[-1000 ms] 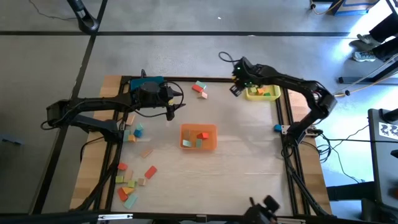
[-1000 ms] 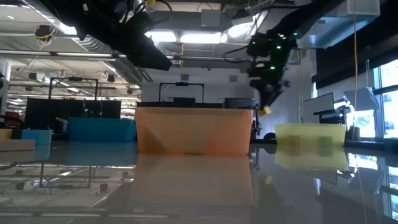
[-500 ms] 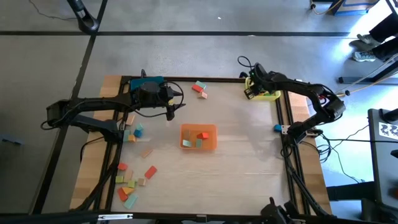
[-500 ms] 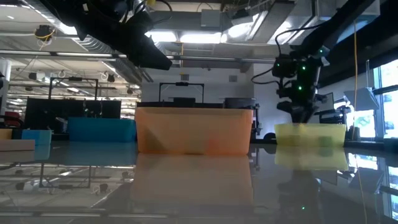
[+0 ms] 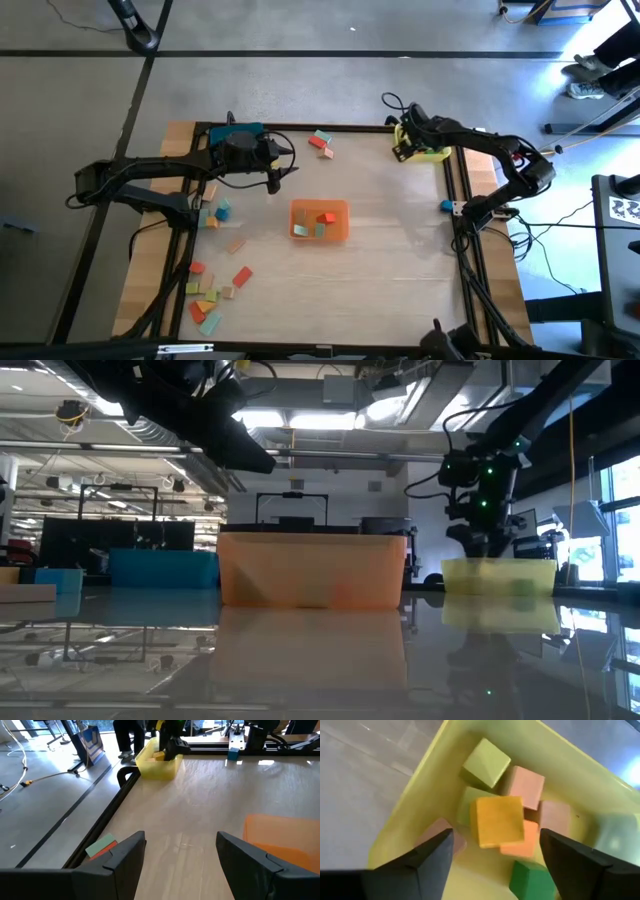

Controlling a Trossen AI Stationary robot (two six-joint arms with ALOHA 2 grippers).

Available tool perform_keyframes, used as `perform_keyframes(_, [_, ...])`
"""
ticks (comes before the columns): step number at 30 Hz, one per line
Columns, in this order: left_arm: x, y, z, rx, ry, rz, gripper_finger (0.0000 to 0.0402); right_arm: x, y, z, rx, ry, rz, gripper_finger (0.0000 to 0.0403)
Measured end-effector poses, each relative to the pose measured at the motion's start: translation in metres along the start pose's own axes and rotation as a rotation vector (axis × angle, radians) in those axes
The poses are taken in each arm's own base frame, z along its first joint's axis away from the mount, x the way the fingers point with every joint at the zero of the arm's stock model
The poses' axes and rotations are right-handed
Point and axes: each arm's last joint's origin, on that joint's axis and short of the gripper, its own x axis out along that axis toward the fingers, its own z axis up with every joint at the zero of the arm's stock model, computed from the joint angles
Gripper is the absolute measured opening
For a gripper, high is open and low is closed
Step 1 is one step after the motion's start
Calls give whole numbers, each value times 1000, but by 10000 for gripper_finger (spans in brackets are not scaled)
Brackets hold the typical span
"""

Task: Sort blocks by size
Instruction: Put the dark blue cube block into the yellow bin

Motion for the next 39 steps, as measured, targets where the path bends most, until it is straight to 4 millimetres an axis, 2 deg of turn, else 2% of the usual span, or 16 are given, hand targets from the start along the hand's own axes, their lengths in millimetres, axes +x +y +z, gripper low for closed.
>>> perform_keyframes(4, [0, 0, 0, 5, -1, 0, 232, -22, 3, 2, -30, -28, 14, 308])
perform_keyframes(9, [0, 0, 0, 12, -1, 0, 232, -55, 11, -6, -85, -63, 69, 309])
perform_keyframes(15, [0, 0, 0, 11, -3, 1, 232, -84, 30, -30, -130, 3, 179, 310])
perform_keyframes(20, [0, 0, 0, 10, -5, 1, 232, -98, 48, -53, -174, 127, 192, 310])
perform_keyframes(25, [0, 0, 1, -3, -9, 1, 232, -97, 60, -82, -181, 292, 166, 310])
perform_keyframes(30, [0, 0, 1, -4, -9, 1, 232, -84, 63, -109, -242, 436, 164, 310])
perform_keyframes(39, [0, 0, 2, 15, -18, 3, 232, -63, 60, -124, -415, 600, 6, 310])
